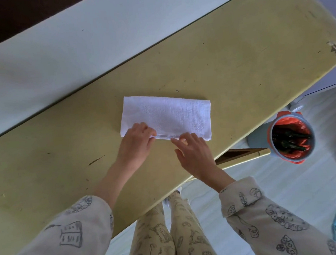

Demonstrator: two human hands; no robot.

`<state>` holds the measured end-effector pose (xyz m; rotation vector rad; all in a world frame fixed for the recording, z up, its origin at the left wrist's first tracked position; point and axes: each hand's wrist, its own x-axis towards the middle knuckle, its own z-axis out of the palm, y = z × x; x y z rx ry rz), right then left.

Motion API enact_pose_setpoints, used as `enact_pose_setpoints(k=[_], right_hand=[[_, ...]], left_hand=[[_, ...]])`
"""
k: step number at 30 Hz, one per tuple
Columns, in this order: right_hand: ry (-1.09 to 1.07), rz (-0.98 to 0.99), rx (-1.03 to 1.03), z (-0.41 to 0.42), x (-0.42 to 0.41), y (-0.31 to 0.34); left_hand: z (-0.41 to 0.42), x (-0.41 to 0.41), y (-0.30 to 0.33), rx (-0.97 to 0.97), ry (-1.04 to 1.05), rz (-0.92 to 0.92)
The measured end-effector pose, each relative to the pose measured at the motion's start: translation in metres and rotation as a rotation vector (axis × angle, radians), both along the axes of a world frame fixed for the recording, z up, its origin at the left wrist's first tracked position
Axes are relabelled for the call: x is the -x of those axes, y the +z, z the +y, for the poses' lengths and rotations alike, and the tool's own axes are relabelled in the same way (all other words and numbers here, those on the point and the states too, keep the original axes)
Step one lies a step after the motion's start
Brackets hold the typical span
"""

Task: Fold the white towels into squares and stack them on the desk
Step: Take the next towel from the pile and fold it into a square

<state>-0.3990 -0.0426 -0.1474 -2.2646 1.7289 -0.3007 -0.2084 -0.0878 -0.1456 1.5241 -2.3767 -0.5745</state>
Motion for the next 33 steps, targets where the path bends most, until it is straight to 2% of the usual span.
enact_pose_setpoints(k=[4, 9, 22, 25, 28, 33], right_hand=[[-0.03, 0.135, -0.01, 0.007, -0.012, -0.007], [-0.057, 0.186, 0.008, 0.011, -0.015, -0.01], [-0.079, 0.163, 0.076, 0.014, -0.015, -0.014], [-0.085, 0.107, 0.089, 0.014, -0.014, -0.014], [-0.132, 0.01, 0.149, 0.013, -0.011, -0.012], [-0.238, 0.042, 0.205, -0.001, -0.002, -0.011]], left_hand=[[-0.009, 0.014, -0.005, -0.003, -0.05, 0.018], [-0.016, 0.014, -0.01, -0.004, -0.086, 0.012], [-0.004, 0.008, -0.015, 0.05, -0.17, 0.013], [-0.006, 0.01, -0.016, 0.056, -0.154, 0.006], [-0.007, 0.012, -0.018, 0.072, -0.151, 0.005], [-0.007, 0.01, -0.018, 0.069, -0.163, 0.019]])
